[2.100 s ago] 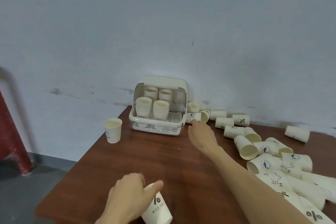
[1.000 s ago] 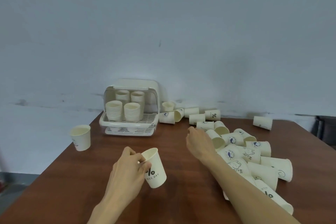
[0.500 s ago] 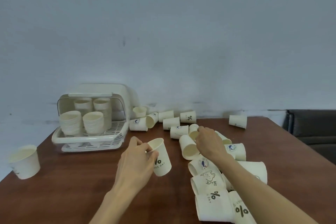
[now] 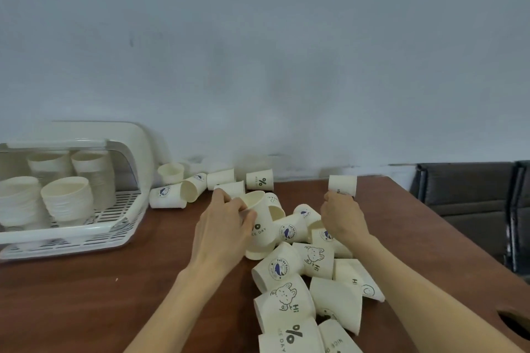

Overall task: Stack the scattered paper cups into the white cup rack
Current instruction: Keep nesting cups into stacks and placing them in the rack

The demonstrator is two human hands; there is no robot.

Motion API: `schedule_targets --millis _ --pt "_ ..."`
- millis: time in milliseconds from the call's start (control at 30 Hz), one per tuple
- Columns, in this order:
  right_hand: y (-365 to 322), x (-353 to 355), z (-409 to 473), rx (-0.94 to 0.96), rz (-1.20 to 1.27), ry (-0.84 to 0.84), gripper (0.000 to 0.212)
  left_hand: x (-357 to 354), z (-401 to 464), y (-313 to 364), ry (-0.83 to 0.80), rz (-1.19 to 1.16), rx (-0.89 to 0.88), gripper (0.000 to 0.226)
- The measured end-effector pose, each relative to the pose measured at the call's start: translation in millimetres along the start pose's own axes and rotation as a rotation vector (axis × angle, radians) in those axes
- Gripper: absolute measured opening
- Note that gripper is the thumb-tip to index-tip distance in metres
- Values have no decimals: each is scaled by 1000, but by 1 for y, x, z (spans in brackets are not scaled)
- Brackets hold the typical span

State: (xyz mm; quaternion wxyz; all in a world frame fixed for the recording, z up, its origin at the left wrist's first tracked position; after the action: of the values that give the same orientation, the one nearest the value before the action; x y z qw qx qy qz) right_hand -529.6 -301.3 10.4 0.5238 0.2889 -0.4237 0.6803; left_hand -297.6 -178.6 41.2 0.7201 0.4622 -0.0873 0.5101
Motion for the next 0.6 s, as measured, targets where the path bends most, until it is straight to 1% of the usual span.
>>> schedule_targets --millis 67,200,333,600 --pt "15 -1 9 -41 5 4 10 -11 5 10 -3 -7 -13 23" --pt "43 -8 28 -130 13 7 17 -34 13 24 -4 -32 -21 22" --pt "70 -22 49 -237 41 25 15 -54 19 32 2 -51 -43 22" --pt "110 -69 93 -439 88 -14 31 -86 34 39 32 -81 -106 20"
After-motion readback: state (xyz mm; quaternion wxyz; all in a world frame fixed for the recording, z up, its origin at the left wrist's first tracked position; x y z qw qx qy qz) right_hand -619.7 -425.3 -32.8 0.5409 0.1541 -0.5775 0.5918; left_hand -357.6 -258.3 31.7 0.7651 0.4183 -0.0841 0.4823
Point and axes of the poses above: each hand's wrist, its own z-axis towards the middle knuckle, its own x-axis out of the back of the hand, y = z × x, the point moved 5 cm from there along z, towards the middle knuckle, and after that the axes turned 12 degrees about y, right-handed, at the moved point
